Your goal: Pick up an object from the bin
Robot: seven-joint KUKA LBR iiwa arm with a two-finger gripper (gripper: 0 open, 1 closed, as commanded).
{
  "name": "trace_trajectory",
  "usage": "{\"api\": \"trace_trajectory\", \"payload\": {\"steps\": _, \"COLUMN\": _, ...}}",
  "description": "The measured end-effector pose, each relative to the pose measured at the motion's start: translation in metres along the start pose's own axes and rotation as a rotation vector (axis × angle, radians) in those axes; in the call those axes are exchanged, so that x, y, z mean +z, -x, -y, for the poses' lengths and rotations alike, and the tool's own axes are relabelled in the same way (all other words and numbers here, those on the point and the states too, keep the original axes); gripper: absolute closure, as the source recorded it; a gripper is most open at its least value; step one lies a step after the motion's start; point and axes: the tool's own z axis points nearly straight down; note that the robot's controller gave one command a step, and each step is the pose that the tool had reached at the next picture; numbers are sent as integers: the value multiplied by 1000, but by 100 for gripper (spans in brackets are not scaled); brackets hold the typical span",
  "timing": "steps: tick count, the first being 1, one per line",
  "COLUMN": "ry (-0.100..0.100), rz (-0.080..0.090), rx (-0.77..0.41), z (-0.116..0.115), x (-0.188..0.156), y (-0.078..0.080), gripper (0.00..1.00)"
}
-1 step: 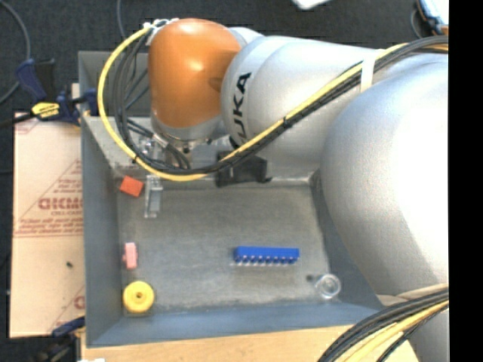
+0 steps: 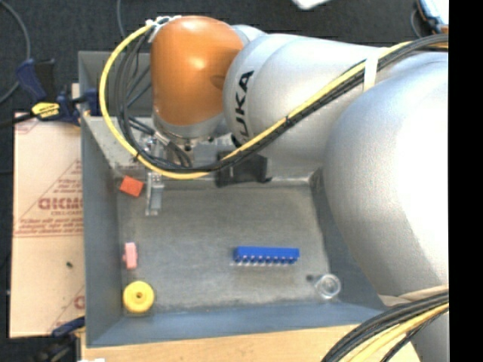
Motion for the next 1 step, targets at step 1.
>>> {"api": "trace_trajectory", "payload": {"steps": 1, "ry": 2, "rz": 1, "rx": 191, "z": -6, "x": 110, "y": 21, "gripper": 0}}
